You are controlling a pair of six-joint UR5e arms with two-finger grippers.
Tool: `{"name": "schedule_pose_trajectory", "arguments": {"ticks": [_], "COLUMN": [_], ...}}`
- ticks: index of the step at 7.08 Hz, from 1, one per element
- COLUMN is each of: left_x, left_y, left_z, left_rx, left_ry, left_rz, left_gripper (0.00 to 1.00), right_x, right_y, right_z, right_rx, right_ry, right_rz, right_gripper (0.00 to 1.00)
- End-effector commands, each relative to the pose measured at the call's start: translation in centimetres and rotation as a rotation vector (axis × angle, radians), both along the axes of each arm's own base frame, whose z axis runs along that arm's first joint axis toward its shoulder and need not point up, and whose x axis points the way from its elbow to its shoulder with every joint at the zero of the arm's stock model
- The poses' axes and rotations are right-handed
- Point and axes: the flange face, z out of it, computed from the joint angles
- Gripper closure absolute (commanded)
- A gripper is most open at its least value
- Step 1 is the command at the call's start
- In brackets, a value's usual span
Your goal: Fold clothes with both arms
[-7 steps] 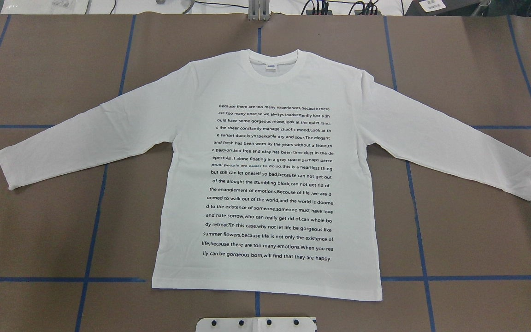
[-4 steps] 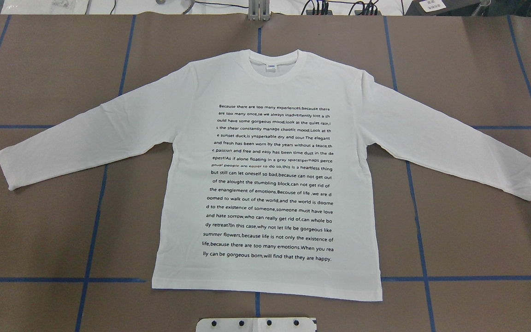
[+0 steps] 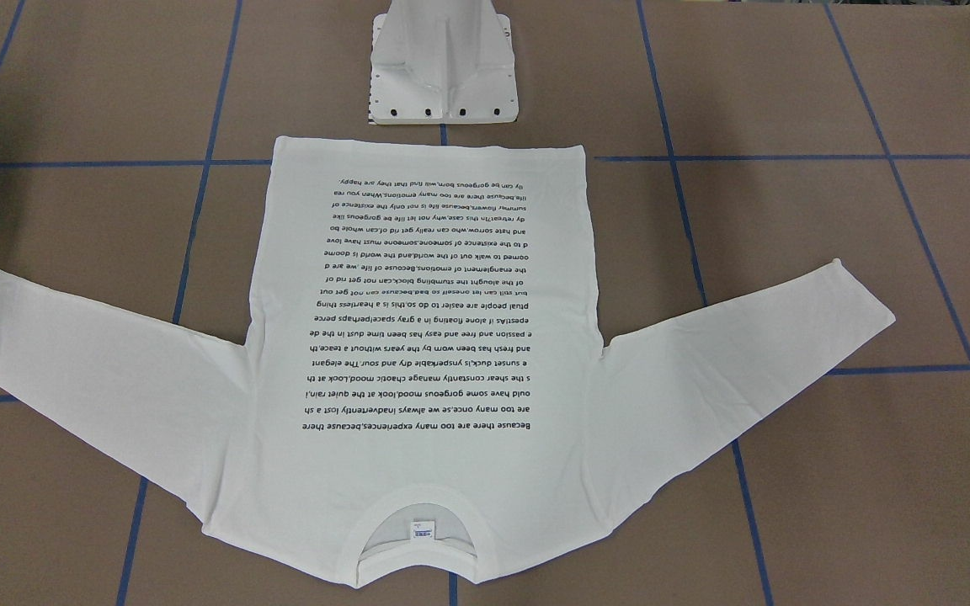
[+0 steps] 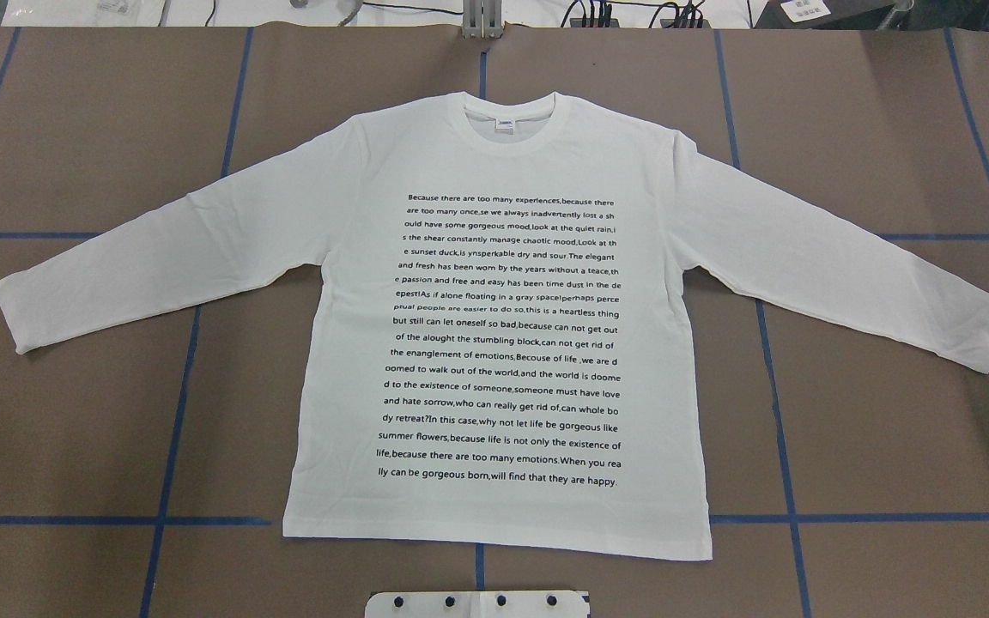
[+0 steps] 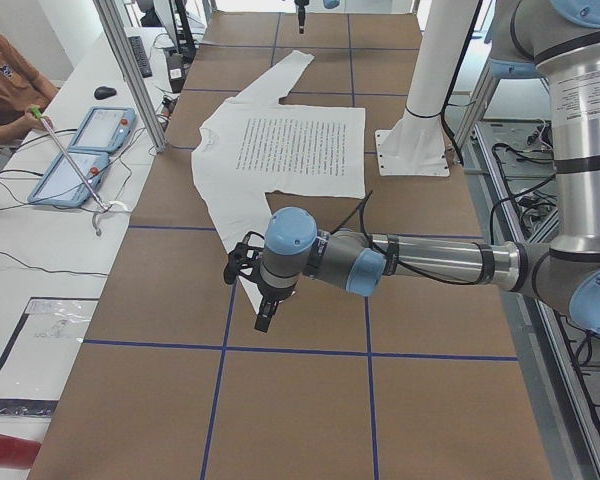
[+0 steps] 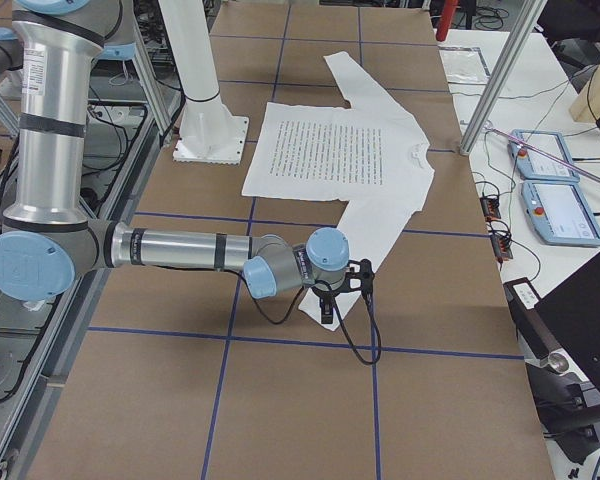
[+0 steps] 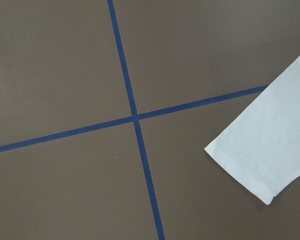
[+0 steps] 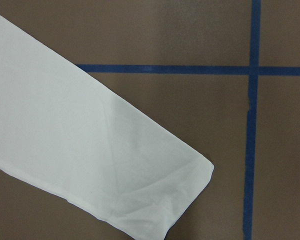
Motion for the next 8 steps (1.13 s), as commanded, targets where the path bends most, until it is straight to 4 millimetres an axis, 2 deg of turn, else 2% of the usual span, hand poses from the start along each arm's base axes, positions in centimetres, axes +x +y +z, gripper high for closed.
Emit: {"name": "schedule_pose_trajectory", "arguments": {"ticks": [1, 2, 3, 5, 6, 8], "left_x": [0.3, 0.3, 0.3, 0.6, 0.6, 0.6], "left_y": [0.0, 0.0, 0.0, 0.1, 0.1, 0.1], "left_z": [0.0, 0.1, 0.1, -0.3, -0.4, -0.5], "left_rx": [0.000, -0.004, -0.003, -0.001, 0.000, 0.003], "left_ry": [0.000, 0.000, 0.000, 0.033, 0.036, 0.038], "left_rz": [0.008, 0.008, 0.008, 0.019, 0.020, 0.021], "left_gripper": [0.00, 0.00, 0.00, 0.00, 0.00, 0.00], "right_x": [-4.2, -6.0, -6.7, -6.7, -7.0, -8.0], "right_y": [0.5, 0.9, 1.2, 2.8, 2.5, -0.8], "right_z": [0.3, 0.9, 1.5, 4.1, 5.9, 6.6], "right_rx": [-0.081, -0.137, -0.159, -0.199, -0.254, -0.223], "right_ry": [0.030, 0.044, 0.035, 0.015, 0.031, 0.074], "right_rz": [0.060, 0.115, 0.145, 0.191, 0.229, 0.270], "right_gripper": [0.02, 0.13, 0.14, 0.22, 0.22, 0.22]}}
